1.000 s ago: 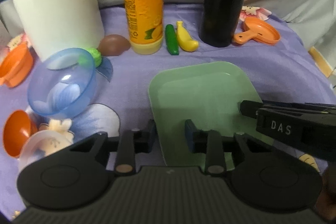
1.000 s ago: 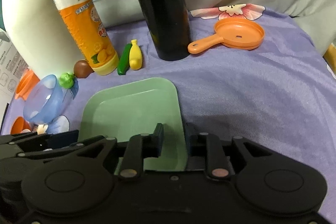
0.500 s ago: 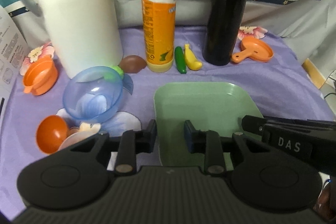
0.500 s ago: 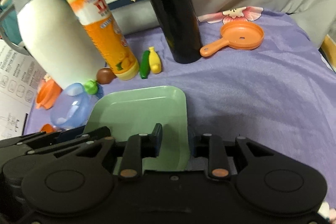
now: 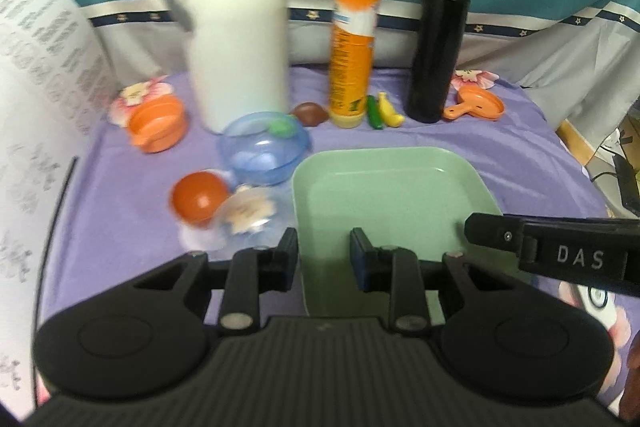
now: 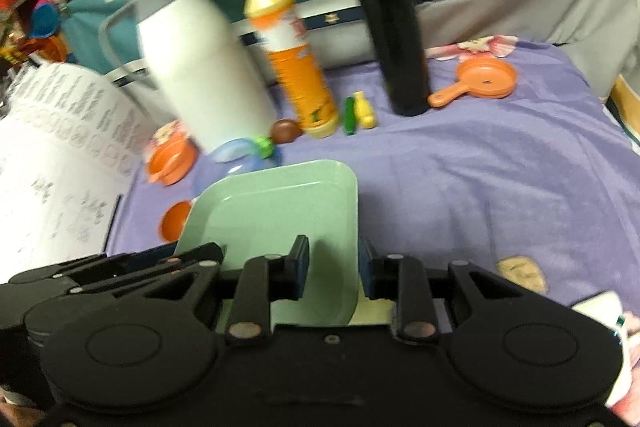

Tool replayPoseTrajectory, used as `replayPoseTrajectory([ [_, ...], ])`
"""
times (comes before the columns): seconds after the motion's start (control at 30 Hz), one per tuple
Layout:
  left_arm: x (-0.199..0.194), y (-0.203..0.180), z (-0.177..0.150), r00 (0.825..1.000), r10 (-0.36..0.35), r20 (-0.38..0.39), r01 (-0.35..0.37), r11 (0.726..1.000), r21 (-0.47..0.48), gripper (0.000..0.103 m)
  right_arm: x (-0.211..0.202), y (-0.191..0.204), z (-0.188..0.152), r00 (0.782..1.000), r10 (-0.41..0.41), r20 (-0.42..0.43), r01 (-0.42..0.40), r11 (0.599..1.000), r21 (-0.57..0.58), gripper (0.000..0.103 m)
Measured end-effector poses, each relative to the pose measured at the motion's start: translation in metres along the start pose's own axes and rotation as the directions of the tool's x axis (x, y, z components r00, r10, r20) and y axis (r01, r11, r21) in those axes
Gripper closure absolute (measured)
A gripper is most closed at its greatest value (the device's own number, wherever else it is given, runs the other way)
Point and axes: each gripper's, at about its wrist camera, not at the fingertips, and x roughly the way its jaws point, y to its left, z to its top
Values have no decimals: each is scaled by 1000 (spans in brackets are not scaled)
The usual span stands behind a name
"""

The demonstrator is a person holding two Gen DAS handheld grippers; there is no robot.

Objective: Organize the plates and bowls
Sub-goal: 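Carry the green plate with the right gripper and set it on the white plate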

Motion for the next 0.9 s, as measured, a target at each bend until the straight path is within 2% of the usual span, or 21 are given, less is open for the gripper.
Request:
replayPoseTrajectory([
  [0.27, -43, 65, -41, 999, 44, 0, -44, 998, -49, 76, -15, 63, -32, 994, 92, -53, -96, 992, -76, 76],
  [0.43, -58, 99, -67, 997, 75, -8, -75, 994, -78, 76, -12, 101, -55, 988, 116, -104, -129, 983, -130, 76],
  [0.67, -61, 130, -104, 995, 81, -56, -85, 992, -89, 76, 4, 137, -87, 973, 108, -203, -145, 973, -179, 76],
  [0.9, -46, 141, -123, 993, 73, -94, -81, 994, -78, 76, 20, 155, -111, 960, 66, -272, -129, 967, -220, 76],
])
